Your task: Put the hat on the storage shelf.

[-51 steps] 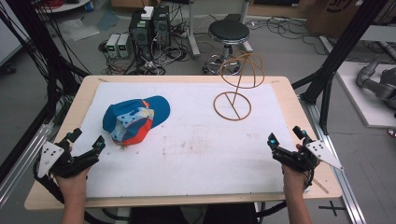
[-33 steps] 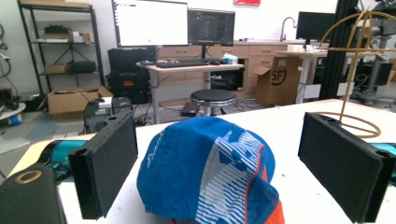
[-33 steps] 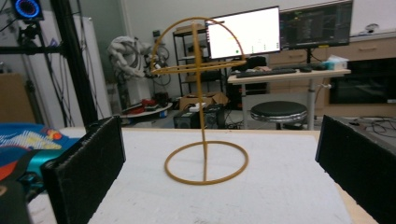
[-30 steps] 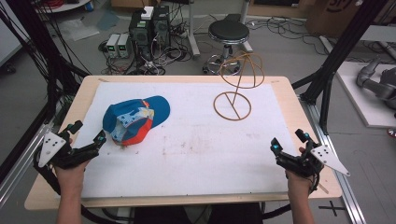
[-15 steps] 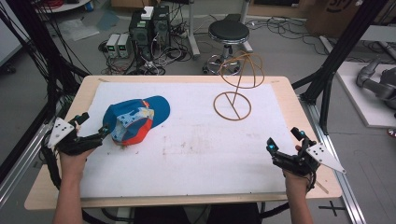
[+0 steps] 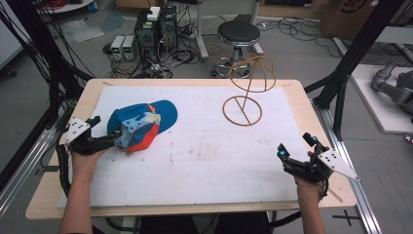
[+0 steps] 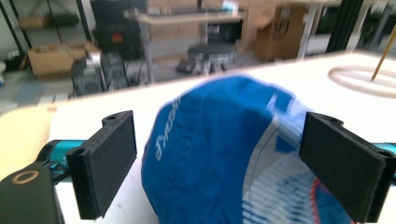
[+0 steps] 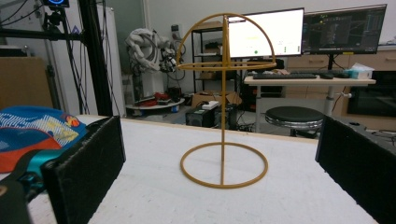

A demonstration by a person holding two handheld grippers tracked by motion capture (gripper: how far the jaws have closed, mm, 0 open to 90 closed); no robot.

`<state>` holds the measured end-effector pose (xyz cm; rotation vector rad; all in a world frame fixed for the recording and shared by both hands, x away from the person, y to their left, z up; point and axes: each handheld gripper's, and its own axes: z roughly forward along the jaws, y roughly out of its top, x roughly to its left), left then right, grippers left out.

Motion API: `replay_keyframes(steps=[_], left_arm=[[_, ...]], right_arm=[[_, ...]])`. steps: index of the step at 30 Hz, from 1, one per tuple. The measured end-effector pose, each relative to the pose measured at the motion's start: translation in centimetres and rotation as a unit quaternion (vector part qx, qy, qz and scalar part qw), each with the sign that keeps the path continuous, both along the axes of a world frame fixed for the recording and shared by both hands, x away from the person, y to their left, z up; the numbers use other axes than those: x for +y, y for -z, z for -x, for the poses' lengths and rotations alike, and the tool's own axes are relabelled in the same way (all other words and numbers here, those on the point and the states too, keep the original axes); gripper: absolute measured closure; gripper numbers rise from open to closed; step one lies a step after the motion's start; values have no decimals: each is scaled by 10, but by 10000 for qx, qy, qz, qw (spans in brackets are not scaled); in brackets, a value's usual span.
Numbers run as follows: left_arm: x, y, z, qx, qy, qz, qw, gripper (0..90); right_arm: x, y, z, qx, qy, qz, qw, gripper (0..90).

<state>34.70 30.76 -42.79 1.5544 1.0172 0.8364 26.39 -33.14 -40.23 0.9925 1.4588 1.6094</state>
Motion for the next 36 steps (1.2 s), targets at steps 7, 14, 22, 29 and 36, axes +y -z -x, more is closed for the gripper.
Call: replay_keyframes(steps=[7,14,22,29,36], left_arm=[[-3,-2,-14,107,132,-206,9996,126],[7,-1,-21,343,505,-244,9978,183],[2,5,-26,600,440,-482,9961,256],[-4,5,-25,823,328,-627,9941,470],[-5,6,-21,722,290,-611,9951,719]], right_arm=[[-1,1,0,2,-5,80,10000,12],[-5,2,2,32,-24,111,9999,12],[-6,2,5,24,4,194,9998,12],[-5,3,5,64,-9,179,9998,13],[-4,3,4,79,-32,182,9998,13]])
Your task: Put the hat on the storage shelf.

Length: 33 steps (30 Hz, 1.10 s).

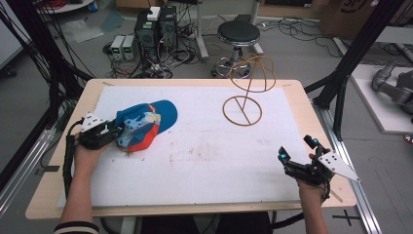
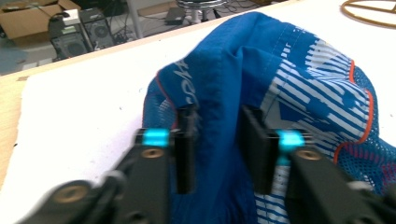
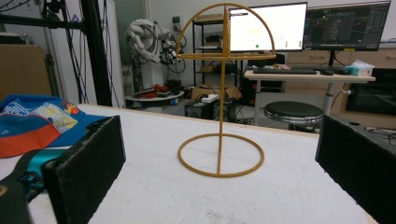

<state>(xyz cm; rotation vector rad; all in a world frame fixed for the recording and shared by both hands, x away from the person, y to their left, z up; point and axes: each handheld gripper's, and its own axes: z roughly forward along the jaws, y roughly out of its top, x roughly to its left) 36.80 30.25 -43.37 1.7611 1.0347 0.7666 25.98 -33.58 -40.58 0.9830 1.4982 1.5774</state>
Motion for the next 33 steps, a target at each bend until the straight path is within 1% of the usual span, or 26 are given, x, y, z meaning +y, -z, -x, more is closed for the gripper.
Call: replay_keyframes(steps=[1,3,4,5,6,7,9,10,12,13,15,16,17,21,26,28,31,33], left_arm=[[-1,0,1,-27,-28,15,10000,766],[-2,-1,3,-105,-4,55,9999,856],[-3,-2,4,-128,-8,114,9999,879],[-4,-4,5,-166,15,235,9996,885],[-5,-6,6,-232,43,300,9993,888],[-6,-7,7,-274,57,290,9992,889],[-10,-11,9,-384,75,341,9987,890],[-12,-14,10,-443,103,420,9981,891],[-14,-18,13,-574,150,583,9965,891],[-16,-21,14,-624,170,658,9957,892],[-20,-26,17,-730,183,755,9943,892],[-21,-28,18,-752,207,784,9939,892],[-23,-31,19,-804,207,896,9925,892],[-26,-37,22,-920,209,1119,9892,892],[-26,-43,25,-982,93,1372,9856,893],[-27,-46,26,-1005,8,1516,9833,893],[-27,-49,27,-1097,-89,1698,9793,893],[-28,-51,28,-1139,-130,1731,9782,893]], right_arm=[[0,0,0,3,3,-3,10000,13],[1,0,0,12,-7,-2,10000,13],[1,1,0,17,-11,-4,10000,13],[1,1,0,18,-15,3,10000,13],[0,0,-1,2,-8,-15,10000,13],[0,1,-1,2,-10,-52,10000,13],[1,2,-1,52,-20,-101,9999,13],[1,2,-2,45,-15,-76,10000,13],[2,3,-2,59,-41,-49,10000,13],[3,3,-1,72,-42,-74,9999,13],[4,3,-2,39,-56,-57,10000,13],[5,2,-1,49,-64,-56,10000,13],[5,2,-1,58,-73,-60,9999,13],[5,3,-2,52,-83,-64,9999,13],[6,4,-2,59,-89,-61,9999,13],[7,3,-2,45,-107,-73,9999,13],[8,3,-2,38,-104,-74,9999,13],[9,3,-2,44,-118,-83,9999,13]])
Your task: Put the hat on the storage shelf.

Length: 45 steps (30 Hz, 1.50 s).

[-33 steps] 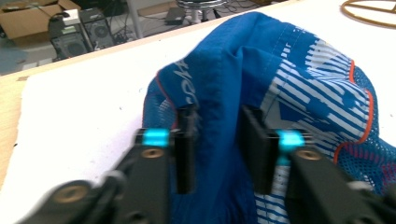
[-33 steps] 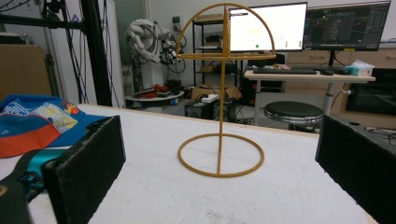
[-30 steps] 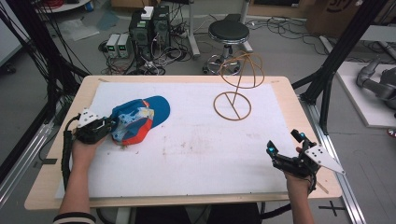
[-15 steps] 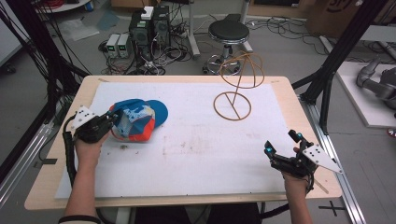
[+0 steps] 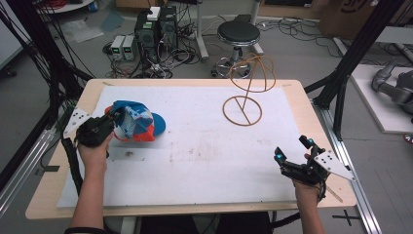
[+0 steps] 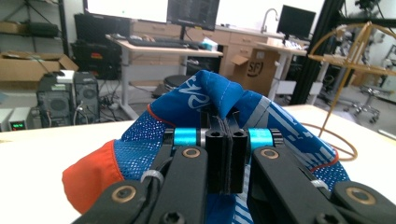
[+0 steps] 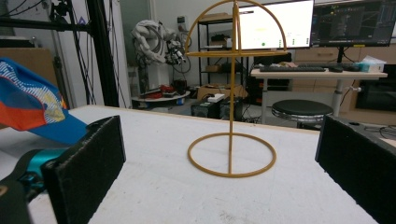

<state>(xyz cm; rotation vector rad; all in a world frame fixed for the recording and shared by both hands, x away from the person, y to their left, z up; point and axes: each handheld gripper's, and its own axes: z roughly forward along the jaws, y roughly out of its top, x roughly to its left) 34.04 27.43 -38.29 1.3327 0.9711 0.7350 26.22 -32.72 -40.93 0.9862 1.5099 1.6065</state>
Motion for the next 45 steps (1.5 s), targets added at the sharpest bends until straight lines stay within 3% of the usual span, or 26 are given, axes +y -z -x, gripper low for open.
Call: replay_keyframes(steps=[14,25,37,45], left_arm=[[-27,-38,1,-359,-162,42,9992,893],[-56,-71,-2,-566,-97,100,9983,893],[-104,-113,-8,-730,55,195,9971,893],[-147,-150,-13,-865,324,137,9956,893]], right_arm=[[4,-2,0,-29,-80,-41,10000,13],[5,0,-3,-29,-127,-45,9999,13],[6,-1,-3,-9,-177,-97,9998,13],[5,-1,-4,-24,-209,-151,9997,13]])
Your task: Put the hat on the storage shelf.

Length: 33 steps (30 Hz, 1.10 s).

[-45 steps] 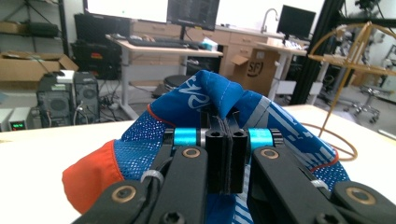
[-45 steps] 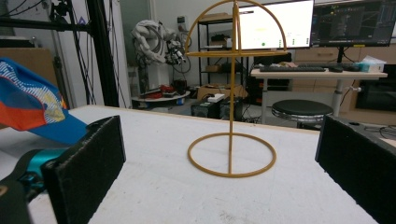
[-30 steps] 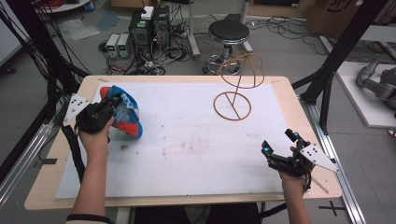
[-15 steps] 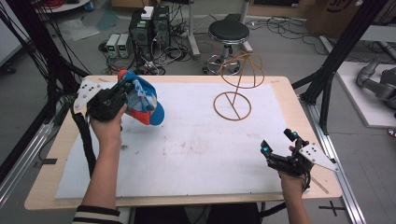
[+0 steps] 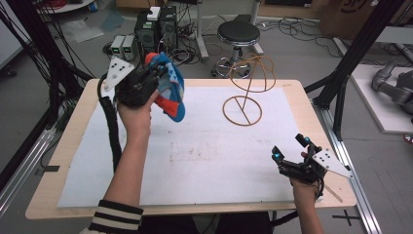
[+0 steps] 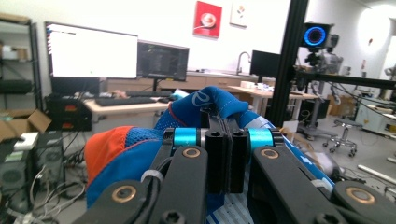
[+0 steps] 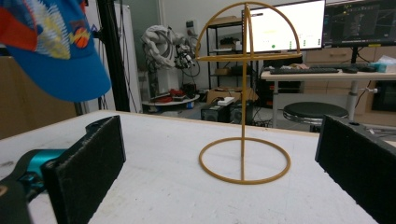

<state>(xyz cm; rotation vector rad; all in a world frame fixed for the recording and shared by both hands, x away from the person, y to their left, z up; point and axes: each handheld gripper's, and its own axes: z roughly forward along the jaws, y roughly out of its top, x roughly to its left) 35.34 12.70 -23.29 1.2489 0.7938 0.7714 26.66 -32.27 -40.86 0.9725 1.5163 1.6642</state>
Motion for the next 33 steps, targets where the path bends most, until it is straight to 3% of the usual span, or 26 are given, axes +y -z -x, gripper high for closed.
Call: replay_keyframes(steps=[8,13,15,22,27,33], left_arm=[[-50,-36,-4,-248,315,-100,9991,893],[-72,-50,-7,-315,504,-27,9982,893],[-84,-56,-8,-344,571,-87,9977,893],[-115,-66,-14,-367,787,-91,9962,893],[-139,-72,-22,-367,1052,62,9938,893],[-168,-79,-32,-441,1319,76,9903,893]], right_arm=[[0,-2,1,-44,-48,-47,10000,13],[2,-3,1,-61,-78,-59,9999,13],[2,-3,2,-76,-99,-50,9999,13],[4,-5,3,-115,-129,-79,9998,13],[4,-5,3,-127,-154,-56,9998,13],[3,-5,7,-114,-171,-4,9998,13]])
